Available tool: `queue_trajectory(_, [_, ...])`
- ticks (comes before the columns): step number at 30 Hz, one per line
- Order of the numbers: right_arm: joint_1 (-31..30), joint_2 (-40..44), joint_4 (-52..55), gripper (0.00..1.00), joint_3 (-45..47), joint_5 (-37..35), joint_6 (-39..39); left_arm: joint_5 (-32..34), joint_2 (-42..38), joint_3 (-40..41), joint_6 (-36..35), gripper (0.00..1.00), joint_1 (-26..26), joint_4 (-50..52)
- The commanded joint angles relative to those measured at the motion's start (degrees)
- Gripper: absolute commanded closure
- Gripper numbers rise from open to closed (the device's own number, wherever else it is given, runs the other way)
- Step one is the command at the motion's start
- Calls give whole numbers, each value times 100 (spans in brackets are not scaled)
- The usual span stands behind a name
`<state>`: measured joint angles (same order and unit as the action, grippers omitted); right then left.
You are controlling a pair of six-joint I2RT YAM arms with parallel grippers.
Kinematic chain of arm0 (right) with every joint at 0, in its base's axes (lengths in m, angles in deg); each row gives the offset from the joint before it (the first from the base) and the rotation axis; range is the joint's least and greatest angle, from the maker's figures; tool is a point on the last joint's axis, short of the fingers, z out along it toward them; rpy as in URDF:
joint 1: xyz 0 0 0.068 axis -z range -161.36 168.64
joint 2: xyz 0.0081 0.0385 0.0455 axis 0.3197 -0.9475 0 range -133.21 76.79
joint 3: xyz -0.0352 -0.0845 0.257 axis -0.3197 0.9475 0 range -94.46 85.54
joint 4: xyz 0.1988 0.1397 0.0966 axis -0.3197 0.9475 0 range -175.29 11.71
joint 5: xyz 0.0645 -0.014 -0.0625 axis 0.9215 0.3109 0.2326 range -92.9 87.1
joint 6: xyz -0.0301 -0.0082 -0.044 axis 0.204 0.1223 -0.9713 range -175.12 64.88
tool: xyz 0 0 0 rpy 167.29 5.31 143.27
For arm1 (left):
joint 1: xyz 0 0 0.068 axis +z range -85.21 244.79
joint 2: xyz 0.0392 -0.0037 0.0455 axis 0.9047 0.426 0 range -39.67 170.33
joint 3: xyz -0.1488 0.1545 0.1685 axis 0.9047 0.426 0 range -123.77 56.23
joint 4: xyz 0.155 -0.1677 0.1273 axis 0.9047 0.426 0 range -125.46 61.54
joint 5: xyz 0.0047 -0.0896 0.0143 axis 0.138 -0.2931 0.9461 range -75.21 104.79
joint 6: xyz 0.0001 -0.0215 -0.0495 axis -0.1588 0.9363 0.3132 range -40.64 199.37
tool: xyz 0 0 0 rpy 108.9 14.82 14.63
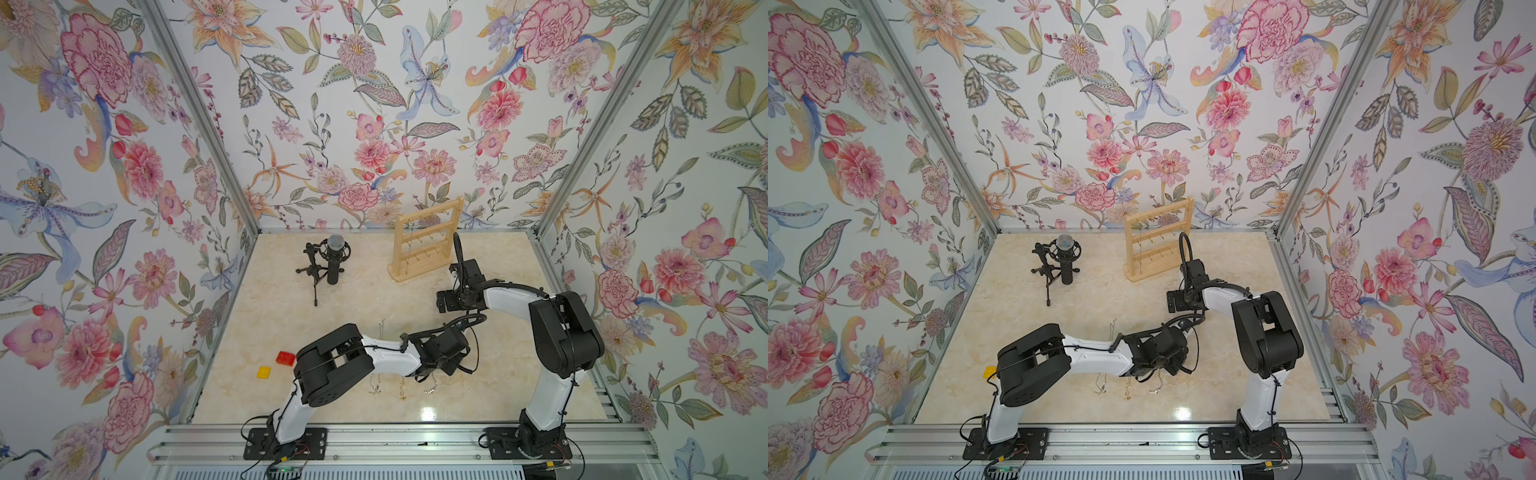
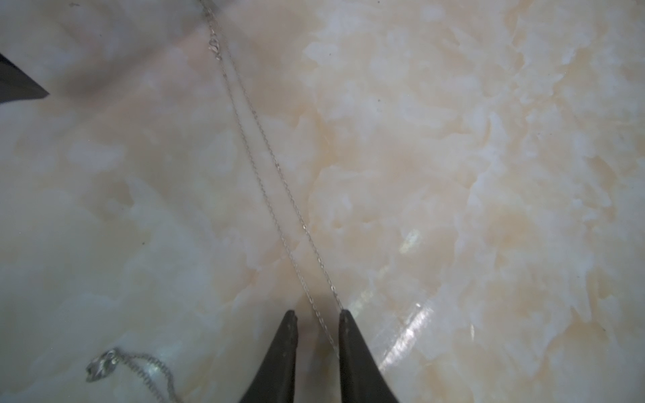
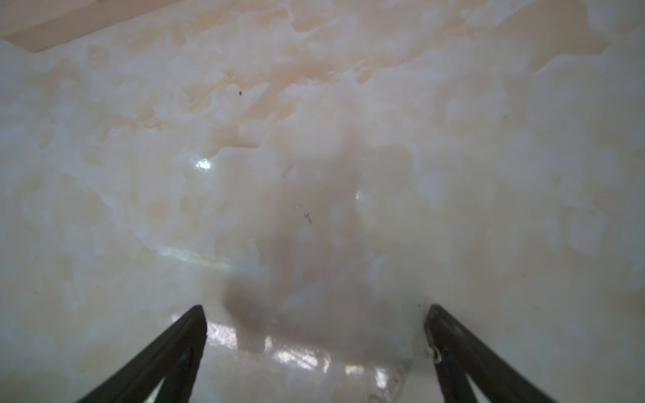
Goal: Take the necklace off the jewelry display stand
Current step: Place the necklace at the center of the board.
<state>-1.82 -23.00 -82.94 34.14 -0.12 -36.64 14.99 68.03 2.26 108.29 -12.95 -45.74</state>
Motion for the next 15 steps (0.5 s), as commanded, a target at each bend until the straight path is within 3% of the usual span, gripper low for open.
queue_trajectory(1, [40, -272, 256, 23, -172, -126, -98, -152, 137, 51, 78, 83, 37, 383])
queue_trajectory(12, [-6, -604, 574, 16, -625, -426, -363, -138, 116, 93, 104, 83, 38, 352])
queue_trajectory(15, [-50, -660, 669, 7, -694, -496, -506, -147, 128, 107, 107, 83, 36, 338])
